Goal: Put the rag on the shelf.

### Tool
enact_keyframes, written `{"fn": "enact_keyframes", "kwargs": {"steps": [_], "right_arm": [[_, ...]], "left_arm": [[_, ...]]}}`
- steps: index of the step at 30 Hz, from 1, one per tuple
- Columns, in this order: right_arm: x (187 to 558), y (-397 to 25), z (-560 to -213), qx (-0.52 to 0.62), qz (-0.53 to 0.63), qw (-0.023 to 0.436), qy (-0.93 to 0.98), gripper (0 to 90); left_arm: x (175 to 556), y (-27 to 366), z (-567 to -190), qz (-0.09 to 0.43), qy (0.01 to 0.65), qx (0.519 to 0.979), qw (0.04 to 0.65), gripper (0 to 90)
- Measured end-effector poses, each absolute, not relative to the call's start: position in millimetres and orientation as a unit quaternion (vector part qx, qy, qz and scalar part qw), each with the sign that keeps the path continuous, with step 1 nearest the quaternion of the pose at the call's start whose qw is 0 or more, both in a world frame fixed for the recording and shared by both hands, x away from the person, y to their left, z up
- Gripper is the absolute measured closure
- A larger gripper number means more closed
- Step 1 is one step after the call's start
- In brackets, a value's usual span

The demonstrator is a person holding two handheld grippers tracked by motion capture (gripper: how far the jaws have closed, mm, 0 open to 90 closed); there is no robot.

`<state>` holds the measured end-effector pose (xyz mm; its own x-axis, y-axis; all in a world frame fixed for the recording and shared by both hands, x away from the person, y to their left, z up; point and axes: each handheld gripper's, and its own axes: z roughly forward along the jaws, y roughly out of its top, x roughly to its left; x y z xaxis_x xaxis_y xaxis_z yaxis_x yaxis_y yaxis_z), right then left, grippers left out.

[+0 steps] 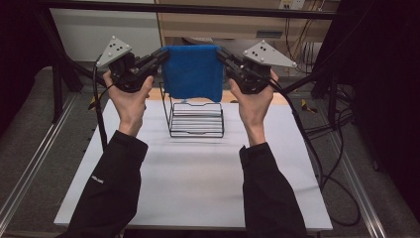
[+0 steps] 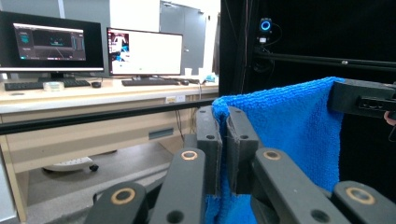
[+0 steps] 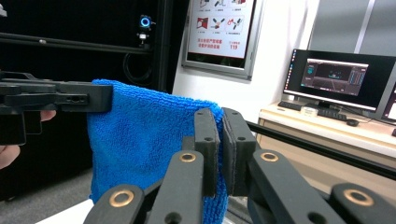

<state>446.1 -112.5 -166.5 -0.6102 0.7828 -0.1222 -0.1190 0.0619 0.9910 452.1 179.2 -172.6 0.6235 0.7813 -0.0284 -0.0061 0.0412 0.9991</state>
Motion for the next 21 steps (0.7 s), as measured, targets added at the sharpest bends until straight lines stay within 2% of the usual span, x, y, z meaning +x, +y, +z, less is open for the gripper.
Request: {"fn": "enact_keyframes", "kwargs": {"steps": [13,21], "right_arm": [[465.1,-107.2,-145.7,0.264,0.630,0.368,0.631,86.4],[485.9,-107.8,-141.0,0.272,0.632,0.365,0.627,86.4]], "left_arm": [[468.4,178.6,-147.2,0.320,0.313,0.619,0.645,85.4],[487.2,176.7,-143.7,0.316,0.318,0.613,0.650,85.4]]}}
